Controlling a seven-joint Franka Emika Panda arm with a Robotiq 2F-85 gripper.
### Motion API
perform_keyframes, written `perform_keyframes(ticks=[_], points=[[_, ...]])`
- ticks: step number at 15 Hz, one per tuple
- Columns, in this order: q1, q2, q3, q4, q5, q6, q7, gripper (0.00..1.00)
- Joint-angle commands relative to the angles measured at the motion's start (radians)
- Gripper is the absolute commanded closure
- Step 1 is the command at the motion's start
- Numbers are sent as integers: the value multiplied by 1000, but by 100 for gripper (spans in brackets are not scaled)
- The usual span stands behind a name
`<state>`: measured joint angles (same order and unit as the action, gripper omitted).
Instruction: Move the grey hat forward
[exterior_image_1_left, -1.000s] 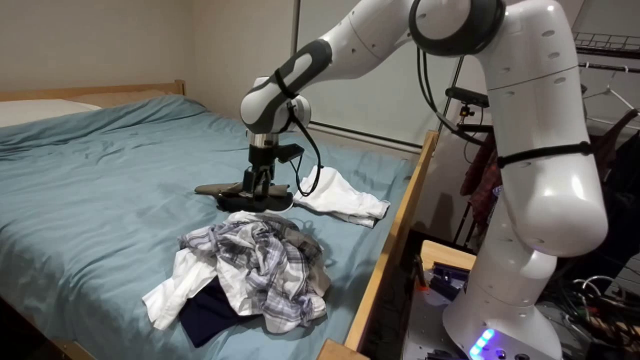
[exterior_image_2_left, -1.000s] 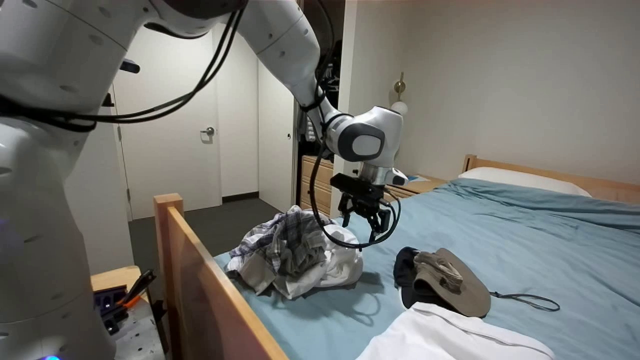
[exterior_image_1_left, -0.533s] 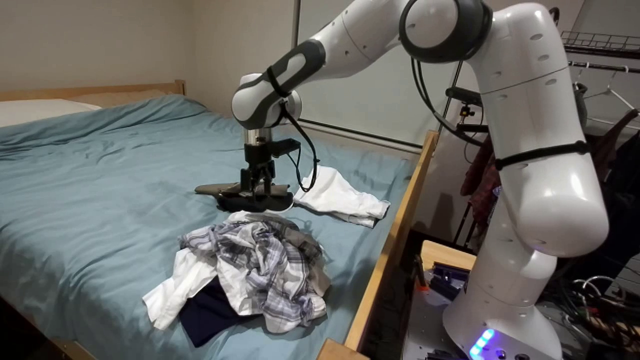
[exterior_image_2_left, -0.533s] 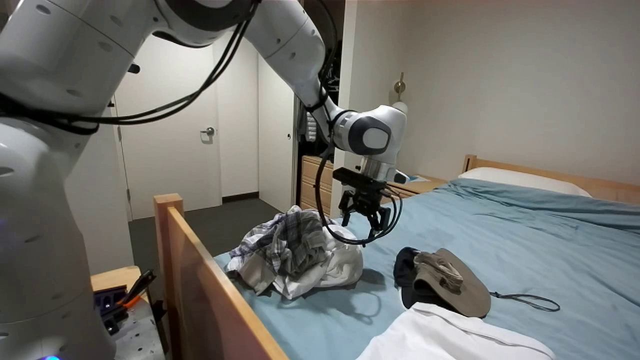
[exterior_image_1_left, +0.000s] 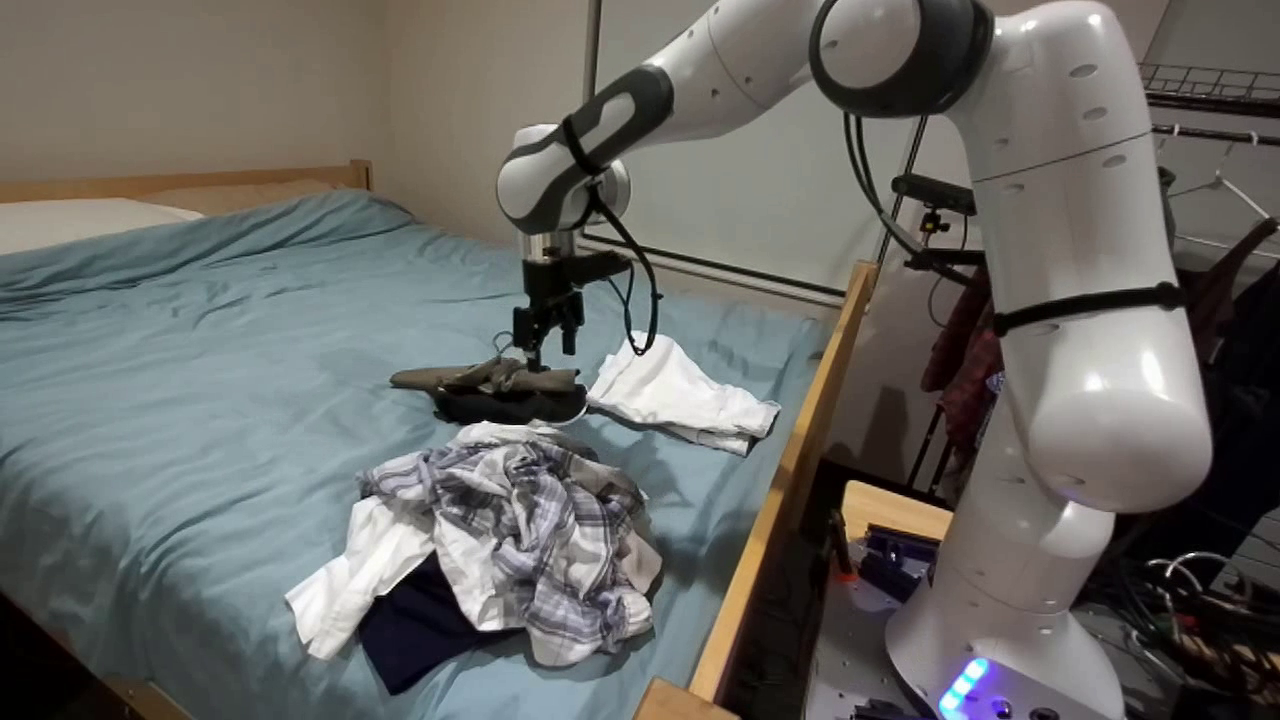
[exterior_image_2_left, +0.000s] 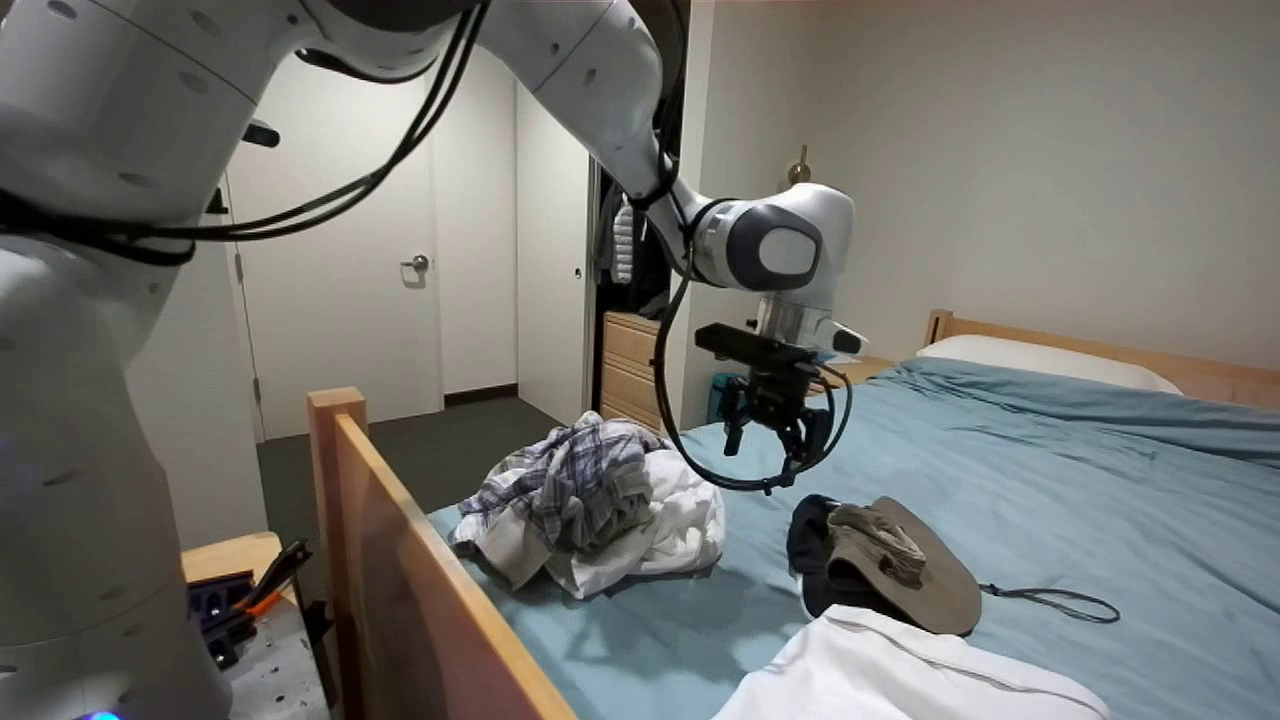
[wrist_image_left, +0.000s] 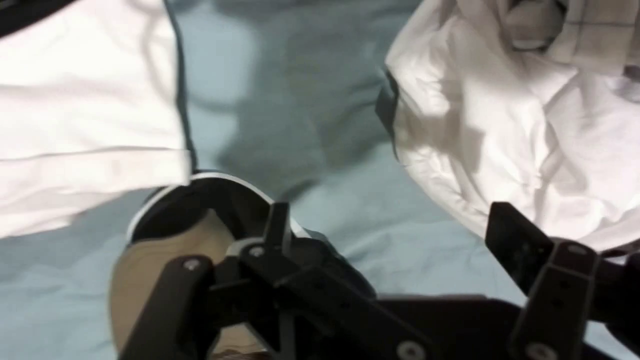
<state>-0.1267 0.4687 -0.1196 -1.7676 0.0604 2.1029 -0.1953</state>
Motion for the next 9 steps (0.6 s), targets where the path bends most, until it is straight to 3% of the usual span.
perform_keyframes(ticks=[1, 3, 9], points=[[-12, -34, -55, 31, -103, -112, 122, 0], [-28, -13, -60, 80, -120, -163, 113, 0], [-38, -14, -52, 74, -112, -105, 106, 0]])
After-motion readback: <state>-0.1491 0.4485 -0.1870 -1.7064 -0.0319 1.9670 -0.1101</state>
